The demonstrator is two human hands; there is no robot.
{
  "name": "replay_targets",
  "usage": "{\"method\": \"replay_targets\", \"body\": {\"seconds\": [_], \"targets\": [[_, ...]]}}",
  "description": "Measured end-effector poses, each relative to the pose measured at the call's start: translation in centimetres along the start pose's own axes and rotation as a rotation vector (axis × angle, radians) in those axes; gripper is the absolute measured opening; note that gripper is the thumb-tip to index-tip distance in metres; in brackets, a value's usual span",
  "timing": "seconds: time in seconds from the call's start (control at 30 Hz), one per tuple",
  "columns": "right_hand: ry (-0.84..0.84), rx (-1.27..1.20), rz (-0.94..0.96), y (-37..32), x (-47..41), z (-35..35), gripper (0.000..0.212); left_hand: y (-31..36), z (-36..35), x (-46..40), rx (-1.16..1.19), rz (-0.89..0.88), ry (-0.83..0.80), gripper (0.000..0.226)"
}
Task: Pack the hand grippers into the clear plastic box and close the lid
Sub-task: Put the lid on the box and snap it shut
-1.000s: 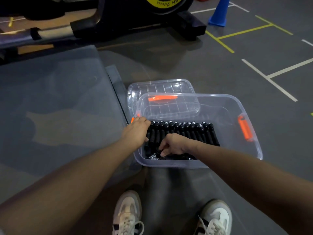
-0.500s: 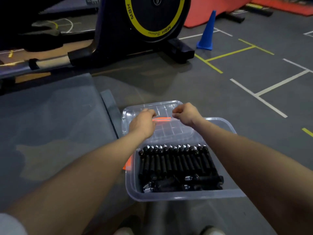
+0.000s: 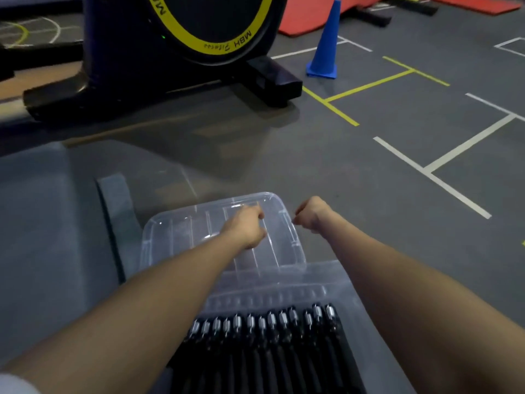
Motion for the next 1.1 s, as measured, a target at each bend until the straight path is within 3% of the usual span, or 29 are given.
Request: {"method": "replay_targets", "body": {"seconds": [0.17, 0.37, 0.6, 0.77, 0.97, 1.1], "targets": [[-0.200, 0.169, -0.077, 1.0, -3.8, -1.2, 0.038, -0.3, -3.1, -4.7, -0.090, 0.032, -0.149, 0.056], [-0.342, 0.121, -0.123, 2.6, -7.2, -3.1, 0.045, -0.6, -6.9, -7.2, -0.251, 0.024, -0.332, 0.071], [-0.350, -0.041, -0.155, 2.7, -8.4, -5.4, 0.049, -1.6, -9.9, -7.5, -0.305, 0.021, -0.480, 0.085], [-0.374, -0.210, -0.197, 2.9, -9.0, -6.8, 0.043, -2.1, -10.3, -6.5, -0.296, 0.047, -0.511, 0.103], [-0.416, -0.333, -0.210, 1.8, -8.6, -7.8, 0.050, -3.5, -9.6, -6.0, -0.331, 0.085, -0.505, 0.109], [-0.375, -0.382, -0.225, 2.4, -8.7, -7.1, 0.028, -3.4, -9.2, -6.0, -0.295, 0.109, -0.486, 0.109]]}}
Point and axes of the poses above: each hand's wrist, its own x-axis away from the middle knuckle, its own z-axis out of the back of the hand, y = z × x, the point moved 5 cm from there along -x, towards the middle knuckle, and after that the axes turned 10 degrees about -x, right-handed, at the moved point
